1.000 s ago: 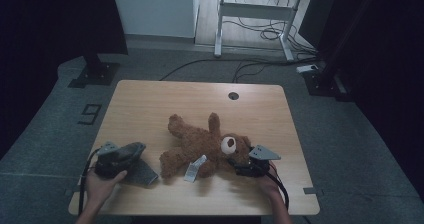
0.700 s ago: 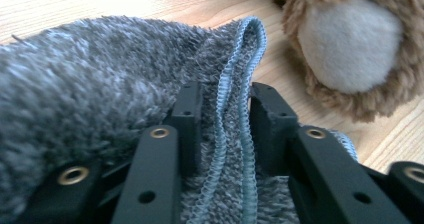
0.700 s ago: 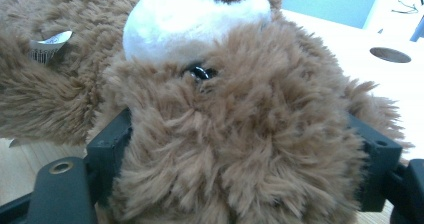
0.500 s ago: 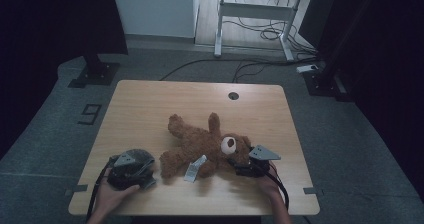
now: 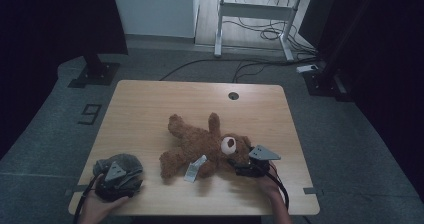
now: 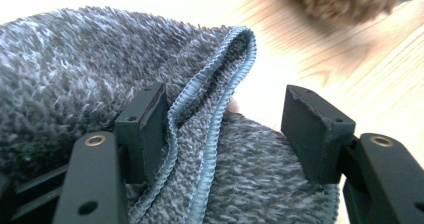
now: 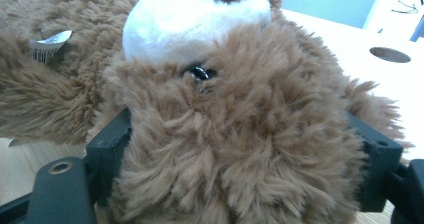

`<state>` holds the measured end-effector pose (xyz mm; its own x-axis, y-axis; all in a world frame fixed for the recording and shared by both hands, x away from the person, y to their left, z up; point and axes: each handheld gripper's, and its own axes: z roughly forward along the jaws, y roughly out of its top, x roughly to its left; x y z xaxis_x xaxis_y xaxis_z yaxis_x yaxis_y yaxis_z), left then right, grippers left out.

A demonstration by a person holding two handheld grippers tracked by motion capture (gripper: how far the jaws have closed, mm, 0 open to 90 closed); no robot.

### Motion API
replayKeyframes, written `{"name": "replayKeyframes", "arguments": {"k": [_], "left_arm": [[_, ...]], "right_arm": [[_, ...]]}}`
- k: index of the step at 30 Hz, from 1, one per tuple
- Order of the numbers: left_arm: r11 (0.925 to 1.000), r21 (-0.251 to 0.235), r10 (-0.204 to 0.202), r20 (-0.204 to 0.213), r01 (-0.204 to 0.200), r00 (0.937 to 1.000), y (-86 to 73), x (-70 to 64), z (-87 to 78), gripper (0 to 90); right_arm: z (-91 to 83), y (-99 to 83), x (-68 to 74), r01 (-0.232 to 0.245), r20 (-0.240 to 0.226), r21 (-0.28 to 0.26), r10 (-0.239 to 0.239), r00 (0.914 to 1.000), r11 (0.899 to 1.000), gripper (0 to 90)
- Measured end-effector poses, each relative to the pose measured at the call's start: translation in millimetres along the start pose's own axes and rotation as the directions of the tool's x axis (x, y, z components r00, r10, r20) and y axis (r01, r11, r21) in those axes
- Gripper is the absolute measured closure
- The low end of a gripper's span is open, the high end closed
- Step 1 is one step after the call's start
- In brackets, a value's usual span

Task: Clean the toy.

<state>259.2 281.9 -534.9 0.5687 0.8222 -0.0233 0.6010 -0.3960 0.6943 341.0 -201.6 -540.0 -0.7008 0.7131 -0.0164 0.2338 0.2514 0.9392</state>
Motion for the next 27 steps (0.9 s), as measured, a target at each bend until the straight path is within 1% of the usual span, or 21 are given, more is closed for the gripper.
{"name": "replayKeyframes", "arguments": {"k": [2,4,7,9,12,15,19,21,25,27], "left_arm": [[1.0000,-0.007,0.000,0.003,0.000,1.0000,0.4,-0.4,-0.9,34.8],[0.9999,-0.015,0.005,0.007,-0.005,1.0000,5.3,-2.3,-1.1,32.4],[0.9982,-0.060,0.011,0.025,-0.009,0.9996,18.3,-7.3,-4.1,29.9],[0.9951,-0.097,0.023,0.036,-0.019,0.9991,28.9,-12.6,-8.9,29.0],[0.9868,-0.160,0.036,0.048,-0.028,0.9982,45.0,-21.9,-15.8,28.4],[0.9792,-0.201,0.043,0.072,-0.027,0.9965,60.7,-32.2,-16.3,28.2],[0.9758,-0.217,0.054,0.104,-0.031,0.9931,79.9,-46.2,-3.8,28.1],[0.9761,-0.215,0.057,0.111,-0.032,0.9921,88.3,-52.1,5.7,28.1],[0.9810,-0.194,0.039,0.145,-0.011,0.9887,100.9,-58.9,25.5,28.3],[0.9830,-0.184,0.037,0.156,-0.008,0.9871,104.7,-61.9,32.6,28.3]], "right_arm": [[0.1,0.1,0.0,-0.001,0.001,0.000,0.001,1.0000,1.000,19.1],[0.1,0.4,0.4,0.001,0.003,0.001,-0.001,1.0000,1.000,18.9],[-0.7,1.0,1.5,0.005,0.007,0.006,-0.006,1.0000,1.000,16.4],[-1.4,1.9,2.6,0.008,0.014,0.007,-0.009,0.9999,1.000,15.1],[-2.5,3.9,4.0,0.002,0.014,0.014,-0.002,0.9999,1.000,12.9],[-3.9,5.8,5.6,0.002,0.020,0.011,-0.003,0.9998,1.000,12.3],[-5.8,8.5,7.8,0.002,0.028,0.012,-0.003,0.9996,1.000,10.9],[-7.4,9.7,8.0,-0.006,0.029,0.009,0.006,0.9996,1.000,10.7],[-11.8,11.3,5.8,-0.033,0.029,-0.010,0.033,0.9990,0.999,10.7],[-15.8,11.8,4.7,-0.048,0.025,-0.022,0.048,0.9985,0.999,10.9]]}}
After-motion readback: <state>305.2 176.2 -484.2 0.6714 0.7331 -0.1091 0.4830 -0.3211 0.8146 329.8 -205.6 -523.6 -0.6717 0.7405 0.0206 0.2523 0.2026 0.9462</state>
